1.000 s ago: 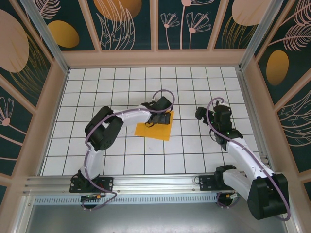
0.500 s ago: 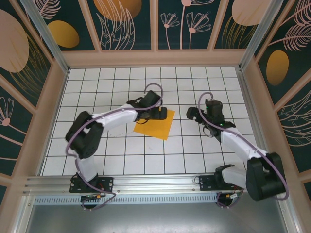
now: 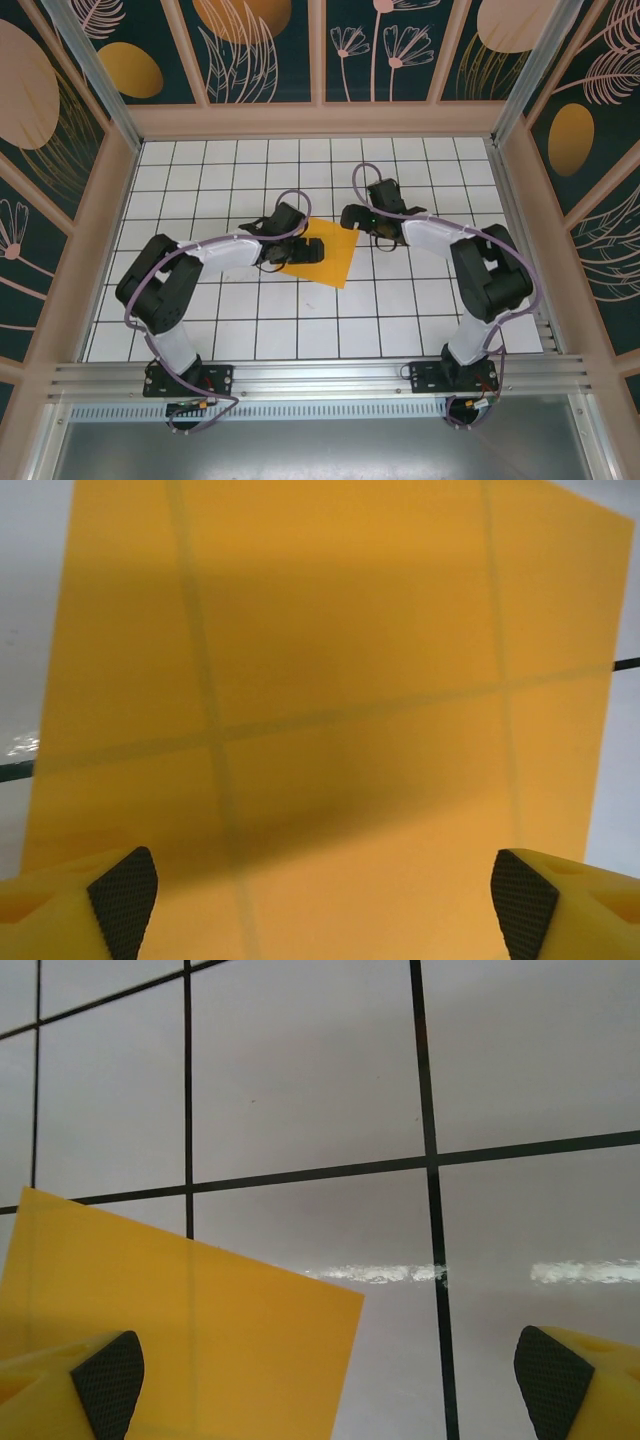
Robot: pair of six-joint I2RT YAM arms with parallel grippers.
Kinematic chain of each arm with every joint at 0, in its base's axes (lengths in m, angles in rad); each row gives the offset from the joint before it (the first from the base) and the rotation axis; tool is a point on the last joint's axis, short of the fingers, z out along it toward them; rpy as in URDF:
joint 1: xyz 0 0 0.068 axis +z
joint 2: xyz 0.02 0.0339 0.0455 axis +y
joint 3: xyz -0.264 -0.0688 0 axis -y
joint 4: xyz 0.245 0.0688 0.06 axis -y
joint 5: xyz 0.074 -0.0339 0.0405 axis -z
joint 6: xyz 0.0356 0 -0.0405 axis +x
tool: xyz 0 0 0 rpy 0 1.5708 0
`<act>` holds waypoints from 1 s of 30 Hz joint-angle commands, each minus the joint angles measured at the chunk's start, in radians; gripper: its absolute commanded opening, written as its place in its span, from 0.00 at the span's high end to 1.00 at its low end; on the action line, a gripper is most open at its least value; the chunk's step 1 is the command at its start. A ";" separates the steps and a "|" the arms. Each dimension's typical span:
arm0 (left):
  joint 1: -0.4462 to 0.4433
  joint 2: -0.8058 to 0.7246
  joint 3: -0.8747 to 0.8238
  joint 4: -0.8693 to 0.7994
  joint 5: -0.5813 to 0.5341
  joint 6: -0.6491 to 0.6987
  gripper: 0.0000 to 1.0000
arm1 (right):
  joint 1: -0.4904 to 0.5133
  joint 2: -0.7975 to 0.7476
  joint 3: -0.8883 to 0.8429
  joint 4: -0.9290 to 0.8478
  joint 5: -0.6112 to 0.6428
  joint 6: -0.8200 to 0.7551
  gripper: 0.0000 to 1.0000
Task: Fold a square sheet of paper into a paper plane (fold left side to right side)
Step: Pick up the square sheet of paper from the center of the table.
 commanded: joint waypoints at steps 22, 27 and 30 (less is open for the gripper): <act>0.005 0.064 -0.058 0.047 0.016 -0.032 0.15 | 0.149 0.210 0.175 -0.158 -0.205 -0.021 0.26; 0.006 0.048 -0.061 0.051 0.014 -0.033 0.15 | 0.148 0.200 0.186 -0.171 -0.235 -0.036 0.34; 0.006 0.021 -0.067 0.054 0.018 -0.031 0.15 | 0.137 0.192 0.179 -0.152 -0.284 -0.040 0.45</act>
